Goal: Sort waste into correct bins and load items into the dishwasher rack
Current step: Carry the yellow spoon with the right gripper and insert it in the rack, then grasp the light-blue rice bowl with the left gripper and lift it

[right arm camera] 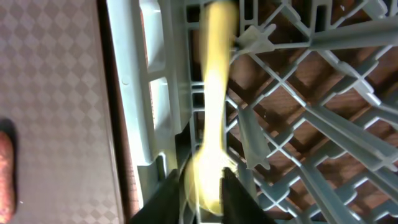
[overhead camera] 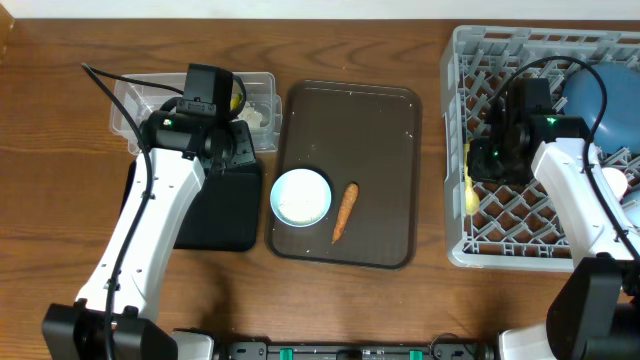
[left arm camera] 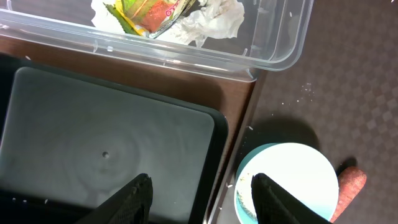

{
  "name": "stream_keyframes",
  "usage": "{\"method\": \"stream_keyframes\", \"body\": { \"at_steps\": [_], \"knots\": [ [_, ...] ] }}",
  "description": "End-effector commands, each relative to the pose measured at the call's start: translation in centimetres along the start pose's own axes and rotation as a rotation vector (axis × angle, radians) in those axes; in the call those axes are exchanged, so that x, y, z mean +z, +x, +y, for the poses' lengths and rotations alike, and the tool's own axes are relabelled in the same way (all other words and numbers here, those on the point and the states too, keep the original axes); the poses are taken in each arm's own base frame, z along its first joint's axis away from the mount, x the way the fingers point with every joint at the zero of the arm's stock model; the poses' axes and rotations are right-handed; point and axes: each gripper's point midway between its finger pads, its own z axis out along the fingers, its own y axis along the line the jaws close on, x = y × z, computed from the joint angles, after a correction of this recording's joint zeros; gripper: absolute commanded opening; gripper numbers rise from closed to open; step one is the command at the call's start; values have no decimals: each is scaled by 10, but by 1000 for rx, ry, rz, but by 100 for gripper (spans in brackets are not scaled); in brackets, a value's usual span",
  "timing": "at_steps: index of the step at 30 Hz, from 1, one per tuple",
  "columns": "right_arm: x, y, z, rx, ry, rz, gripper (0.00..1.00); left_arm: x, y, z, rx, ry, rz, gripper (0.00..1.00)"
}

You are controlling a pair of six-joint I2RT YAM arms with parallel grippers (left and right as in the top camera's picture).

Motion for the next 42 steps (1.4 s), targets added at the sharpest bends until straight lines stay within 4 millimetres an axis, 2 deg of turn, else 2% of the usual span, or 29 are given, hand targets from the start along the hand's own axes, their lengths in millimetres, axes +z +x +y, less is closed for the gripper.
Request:
{"method": "stream_keyframes", "body": {
  "at_steps": [1, 7, 12, 13, 15, 17, 18, 24, 32, 42],
  "knots": [
    [4, 2, 7, -21, -11, 11, 30, -2, -3, 2, -2, -10, -9, 54],
    [-1, -3, 8, -26, -13, -9, 34, -2, -3, 2, -1, -10, -9, 54],
    [-31, -24, 14, -73, -23, -103, 39, -2, -2, -1, 7, -5, -8, 54],
    [-39, -29, 16, -89, -27, -130, 46, -2, -1, -3, 13, -1, -7, 54],
    [-52, -40, 19, -94, -34, -182, 68, -2, 1, -9, 33, 5, -4, 54],
    [-62, -48, 21, -100, -41, -230, 84, -1, 4, -19, 59, 16, -1, 54],
    [-65, -51, 22, -102, -43, -247, 88, -1, 7, -24, 74, 21, 2, 55],
    [-66, -53, 23, -102, -48, -258, 90, 14, 28, -69, 195, 57, 40, 54],
    [-65, -51, 23, -101, -46, -249, 91, 50, 65, -117, 280, 63, 124, 55],
    [-65, -50, 23, -101, -46, -248, 92, 90, 100, -146, 308, 42, 195, 54]
  ]
}}
